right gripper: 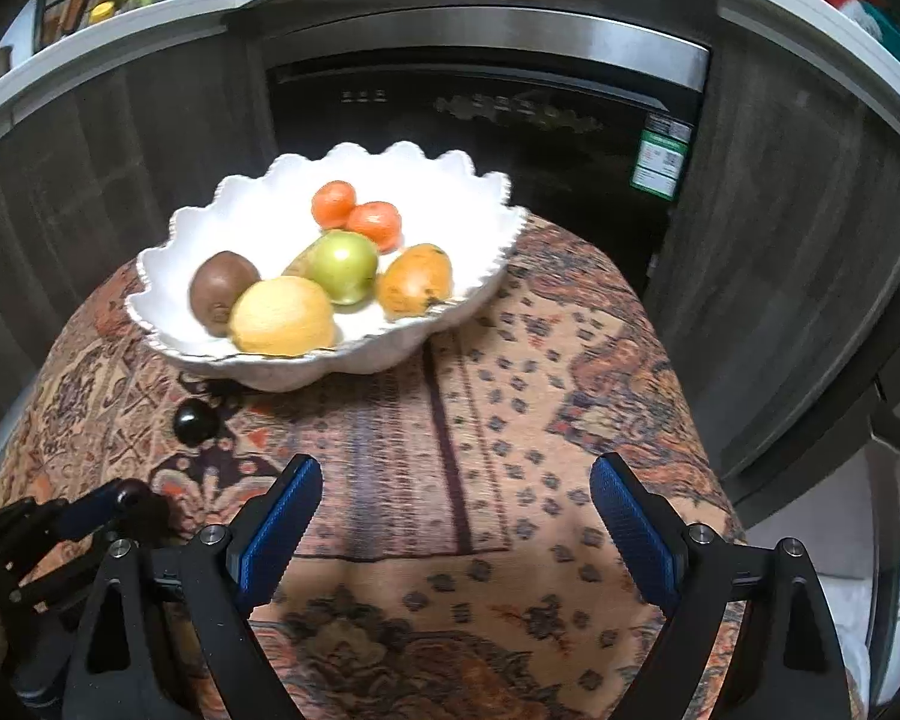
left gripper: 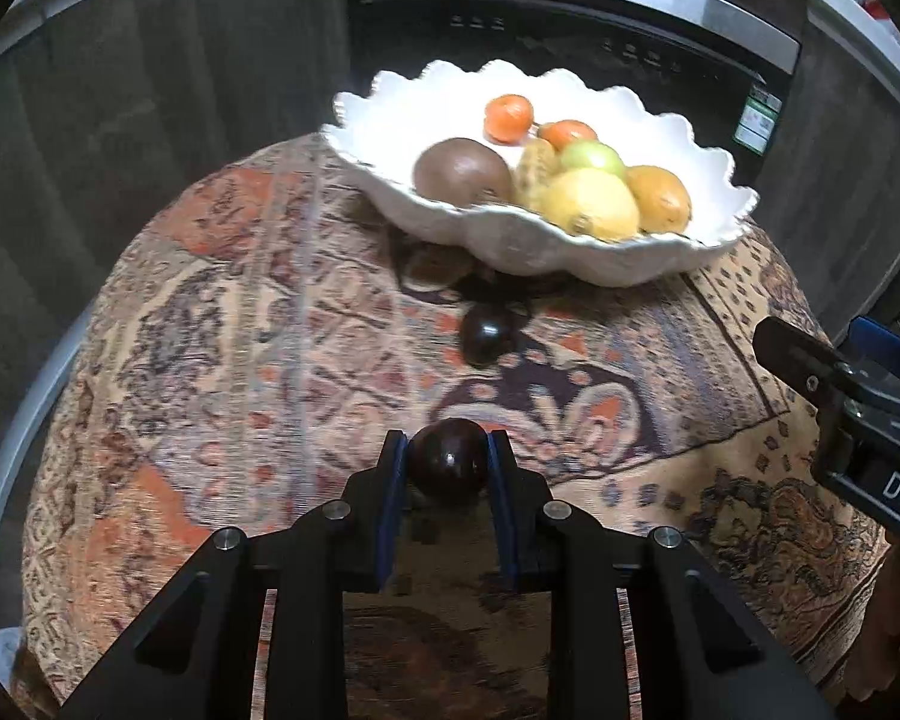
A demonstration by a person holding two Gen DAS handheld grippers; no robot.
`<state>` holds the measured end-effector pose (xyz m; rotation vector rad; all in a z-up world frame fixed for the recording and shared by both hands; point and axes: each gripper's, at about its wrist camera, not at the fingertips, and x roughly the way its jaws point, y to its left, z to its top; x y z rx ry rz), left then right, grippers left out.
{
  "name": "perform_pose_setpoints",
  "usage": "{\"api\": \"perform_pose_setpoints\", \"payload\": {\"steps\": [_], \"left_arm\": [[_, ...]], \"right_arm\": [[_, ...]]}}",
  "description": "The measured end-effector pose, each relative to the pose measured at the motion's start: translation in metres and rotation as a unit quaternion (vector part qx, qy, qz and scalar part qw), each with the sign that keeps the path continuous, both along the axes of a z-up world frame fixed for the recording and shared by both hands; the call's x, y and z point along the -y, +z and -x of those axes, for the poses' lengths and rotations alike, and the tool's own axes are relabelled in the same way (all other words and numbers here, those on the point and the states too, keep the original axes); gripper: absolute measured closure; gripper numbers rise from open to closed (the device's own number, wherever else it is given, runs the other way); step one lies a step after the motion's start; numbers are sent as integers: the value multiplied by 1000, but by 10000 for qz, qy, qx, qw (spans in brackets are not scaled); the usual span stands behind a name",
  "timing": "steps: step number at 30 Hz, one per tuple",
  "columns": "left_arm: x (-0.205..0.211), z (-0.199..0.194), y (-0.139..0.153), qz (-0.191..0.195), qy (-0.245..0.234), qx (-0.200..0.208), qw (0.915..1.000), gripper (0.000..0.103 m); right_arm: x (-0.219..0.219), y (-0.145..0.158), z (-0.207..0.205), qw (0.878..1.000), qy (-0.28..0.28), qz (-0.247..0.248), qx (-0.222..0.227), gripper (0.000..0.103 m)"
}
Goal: Organize fruits
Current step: 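Lower the left tool onto one dark plum while the right tool closes on the other plum, then lift both dark plums and carry them over the white bowl with both tools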
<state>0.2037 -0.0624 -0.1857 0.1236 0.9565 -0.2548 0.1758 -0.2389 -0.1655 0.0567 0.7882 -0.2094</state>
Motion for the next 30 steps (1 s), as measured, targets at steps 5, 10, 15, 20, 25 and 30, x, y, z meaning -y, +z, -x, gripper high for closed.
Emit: {"api": "perform_pose_setpoints", "payload": {"steps": [5,10,15,20,25,30], "left_arm": [[-27,-7,5,-20,256,102,9996,77],[-49,-16,10,-78,489,196,9986,77],[-75,-23,14,-106,705,299,9970,77],[-98,-30,15,-24,898,325,9954,77],[-112,-34,14,60,1013,313,9943,77],[-115,-37,13,131,1050,274,9940,77]], "right_arm": [[-28,0,-8,9995,305,96,12,11],[-58,-4,-19,9985,547,23,-43,11],[-84,-11,-34,9976,655,-179,-158,12],[-110,-18,-50,9953,894,-186,-314,29],[-123,-27,-66,9936,1029,-107,-444,44],[-128,-41,-81,9927,1016,-60,-650,56]]}}
